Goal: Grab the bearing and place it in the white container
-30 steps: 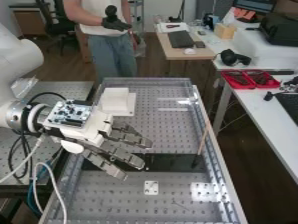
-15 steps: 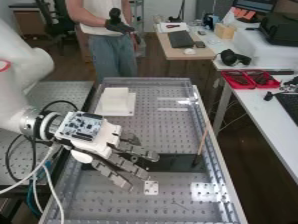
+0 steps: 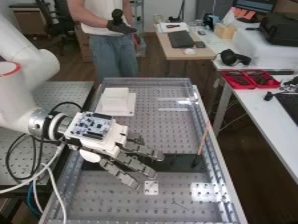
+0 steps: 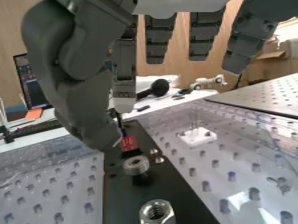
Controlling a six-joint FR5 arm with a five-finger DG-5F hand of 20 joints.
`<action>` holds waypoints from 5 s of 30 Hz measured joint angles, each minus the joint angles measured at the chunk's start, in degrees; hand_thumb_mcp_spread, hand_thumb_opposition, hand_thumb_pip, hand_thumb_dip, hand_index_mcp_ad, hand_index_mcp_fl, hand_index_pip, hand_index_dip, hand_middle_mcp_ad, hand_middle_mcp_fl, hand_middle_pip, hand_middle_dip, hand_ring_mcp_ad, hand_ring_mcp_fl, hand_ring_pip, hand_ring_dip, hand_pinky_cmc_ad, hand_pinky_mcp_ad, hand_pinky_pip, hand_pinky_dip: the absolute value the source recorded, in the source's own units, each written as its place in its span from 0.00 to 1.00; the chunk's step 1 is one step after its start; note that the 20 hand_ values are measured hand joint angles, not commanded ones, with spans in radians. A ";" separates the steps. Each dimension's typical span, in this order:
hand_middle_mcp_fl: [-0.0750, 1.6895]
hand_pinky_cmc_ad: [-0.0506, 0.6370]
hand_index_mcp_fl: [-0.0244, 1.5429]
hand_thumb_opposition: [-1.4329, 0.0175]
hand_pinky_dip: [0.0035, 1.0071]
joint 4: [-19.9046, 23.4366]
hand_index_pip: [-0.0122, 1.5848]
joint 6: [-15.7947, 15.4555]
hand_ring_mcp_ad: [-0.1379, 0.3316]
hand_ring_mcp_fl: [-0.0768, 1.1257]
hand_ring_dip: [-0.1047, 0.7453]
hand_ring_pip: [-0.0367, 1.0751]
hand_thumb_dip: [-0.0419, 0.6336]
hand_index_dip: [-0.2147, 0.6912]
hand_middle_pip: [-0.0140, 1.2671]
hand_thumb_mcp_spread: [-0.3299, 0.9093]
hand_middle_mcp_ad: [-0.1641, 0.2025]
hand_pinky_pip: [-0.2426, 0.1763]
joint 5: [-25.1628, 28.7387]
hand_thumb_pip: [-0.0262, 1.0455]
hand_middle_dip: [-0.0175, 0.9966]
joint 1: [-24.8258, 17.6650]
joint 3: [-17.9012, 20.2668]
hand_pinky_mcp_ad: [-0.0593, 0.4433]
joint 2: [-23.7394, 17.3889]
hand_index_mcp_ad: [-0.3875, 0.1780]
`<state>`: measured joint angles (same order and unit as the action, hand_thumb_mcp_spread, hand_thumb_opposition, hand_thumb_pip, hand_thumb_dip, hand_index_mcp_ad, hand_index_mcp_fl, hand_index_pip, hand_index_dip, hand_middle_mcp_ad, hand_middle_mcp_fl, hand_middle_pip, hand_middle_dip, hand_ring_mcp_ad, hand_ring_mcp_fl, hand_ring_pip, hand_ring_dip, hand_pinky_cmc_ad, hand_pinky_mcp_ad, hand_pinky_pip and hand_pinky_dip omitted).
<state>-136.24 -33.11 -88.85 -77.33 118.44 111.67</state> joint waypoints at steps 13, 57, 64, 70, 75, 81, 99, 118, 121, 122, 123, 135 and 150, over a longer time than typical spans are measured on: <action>0.04 0.65 0.02 0.36 0.17 0.28 0.88 -1.97 0.63 0.06 0.17 0.11 0.58 0.60 0.12 0.61 0.46 0.37 1.29 0.58 0.14 -0.47 -0.70 0.72 1.21 0.47; 0.04 0.65 0.02 0.38 0.17 0.00 0.90 -6.12 0.61 0.06 0.17 0.12 0.58 0.62 0.12 0.64 0.46 0.37 0.88 0.57 0.15 -0.29 -2.09 0.70 4.37 0.47; 0.04 0.65 0.02 0.38 0.17 -0.01 0.90 -6.14 0.61 0.06 0.17 0.11 0.58 0.62 0.12 0.64 0.46 0.37 0.74 0.56 0.15 -0.24 -2.20 0.70 4.66 0.47; 0.04 0.65 0.02 0.38 0.17 -0.29 0.90 -6.16 0.60 0.06 0.17 0.12 0.58 0.62 0.12 0.64 0.46 0.37 0.73 0.56 0.15 -0.16 -2.37 0.70 4.80 0.47; 0.04 0.65 0.02 0.38 0.17 -0.72 0.90 -6.35 0.61 0.06 0.17 0.11 0.58 0.62 0.12 0.64 0.46 0.37 0.62 0.56 0.15 -0.08 -2.61 0.70 4.96 0.47; 0.04 0.65 0.02 0.38 0.17 -0.99 0.89 -6.46 0.61 0.06 0.17 0.11 0.58 0.60 0.12 0.64 0.46 0.37 0.54 0.56 0.15 -0.07 -2.80 0.70 5.03 0.47; 0.04 0.65 0.06 0.39 0.17 -1.33 0.89 -6.75 0.60 0.06 0.17 0.11 0.59 0.58 0.12 0.64 0.46 0.37 -0.04 0.56 0.15 0.01 -3.05 0.70 5.31 0.47; 0.04 0.65 0.10 0.39 0.17 -1.63 0.89 -6.89 0.60 0.06 0.17 0.11 0.59 0.57 0.12 0.64 0.46 0.37 -0.39 0.56 0.15 0.25 -3.68 0.70 5.63 0.47; 0.04 0.65 0.10 0.39 0.17 -1.67 0.89 -6.83 0.60 0.06 0.17 0.11 0.59 0.57 0.12 0.64 0.46 0.37 -0.33 0.56 0.15 0.23 -3.81 0.70 5.72 0.47; 0.04 0.65 0.10 0.39 0.17 -1.69 0.89 -6.80 0.60 0.06 0.17 0.11 0.59 0.57 0.12 0.64 0.46 0.37 -0.32 0.56 0.15 0.24 -3.83 0.70 5.75 0.47; 0.04 0.65 0.10 0.39 0.17 -1.65 0.89 -6.78 0.60 0.06 0.17 0.11 0.59 0.57 0.12 0.64 0.46 0.37 -0.32 0.56 0.15 0.26 -3.82 0.70 5.78 0.47; 0.04 0.64 0.17 0.37 0.17 -1.09 0.90 -6.71 0.56 0.06 0.17 0.12 0.57 0.55 0.12 0.65 0.46 0.37 -0.49 0.52 0.15 0.25 -3.79 0.70 5.79 0.51; 0.04 0.64 0.23 0.33 0.17 -1.19 0.90 -6.95 0.56 0.06 0.17 0.12 0.50 0.55 0.12 0.66 0.46 0.37 -2.37 0.48 0.15 0.15 -3.30 0.70 0.67 0.51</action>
<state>-137.43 -40.06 -91.22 -77.18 115.14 112.35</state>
